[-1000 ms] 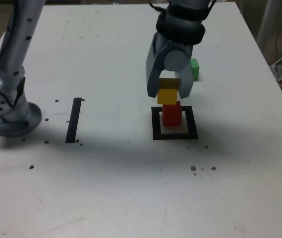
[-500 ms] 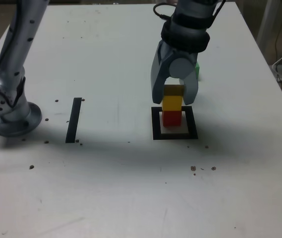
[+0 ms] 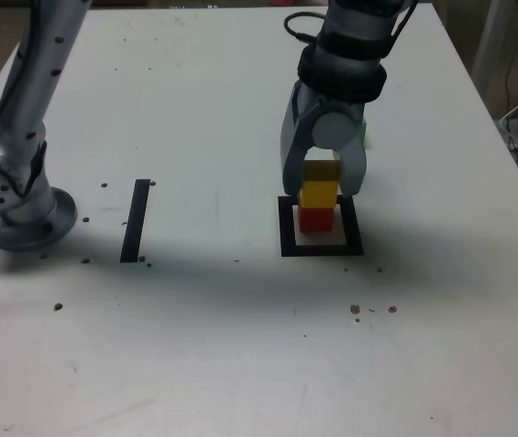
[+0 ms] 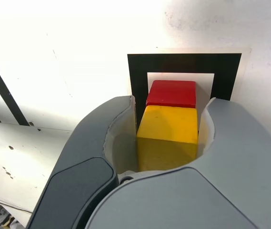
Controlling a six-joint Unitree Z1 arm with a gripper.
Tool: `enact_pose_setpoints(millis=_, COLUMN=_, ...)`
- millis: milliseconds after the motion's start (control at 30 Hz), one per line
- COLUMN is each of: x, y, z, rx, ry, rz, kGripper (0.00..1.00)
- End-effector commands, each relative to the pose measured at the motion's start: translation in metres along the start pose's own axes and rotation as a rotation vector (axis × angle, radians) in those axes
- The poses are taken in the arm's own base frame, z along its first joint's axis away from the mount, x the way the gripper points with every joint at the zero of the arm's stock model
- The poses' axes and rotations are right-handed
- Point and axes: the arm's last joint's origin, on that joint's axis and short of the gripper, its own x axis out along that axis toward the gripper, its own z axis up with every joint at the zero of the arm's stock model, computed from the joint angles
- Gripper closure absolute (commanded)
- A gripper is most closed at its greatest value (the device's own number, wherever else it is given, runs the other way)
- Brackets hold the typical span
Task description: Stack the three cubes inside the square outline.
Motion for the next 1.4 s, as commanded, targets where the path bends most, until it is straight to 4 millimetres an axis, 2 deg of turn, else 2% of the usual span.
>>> enact_pose_setpoints(millis=0, x=0.004, y=0.000, z=0.001, rx=0.004, ry=0.006, rz=-0.003, kGripper=0.15)
enact_pose_setpoints(millis=133, x=0.004, y=0.000, z=0.000, rx=0.005, ry=0.000, rz=-0.001, kGripper=0.03)
enact_pose_setpoints(millis=333, x=-0.001, y=0.002, z=-0.007, rx=-0.001, ry=-0.023, rz=0.015, kGripper=0.01)
enact_pose_setpoints(millis=467, x=-0.009, y=0.012, z=-0.015, rx=-0.023, ry=-0.041, rz=0.041, kGripper=0.01)
enact_pose_setpoints(millis=633, x=-0.017, y=0.035, z=-0.021, rx=-0.064, ry=-0.061, rz=0.061, kGripper=0.01)
enact_pose_setpoints(millis=833, x=-0.025, y=0.074, z=-0.018, rx=-0.092, ry=-0.090, rz=0.068, kGripper=0.01)
enact_pose_setpoints(millis=1133, x=-0.019, y=0.122, z=0.002, rx=-0.118, ry=-0.083, rz=0.061, kGripper=0.01)
enact_pose_setpoints(millis=1367, x=-0.011, y=0.146, z=0.024, rx=-0.114, ry=-0.054, rz=0.045, kGripper=0.03)
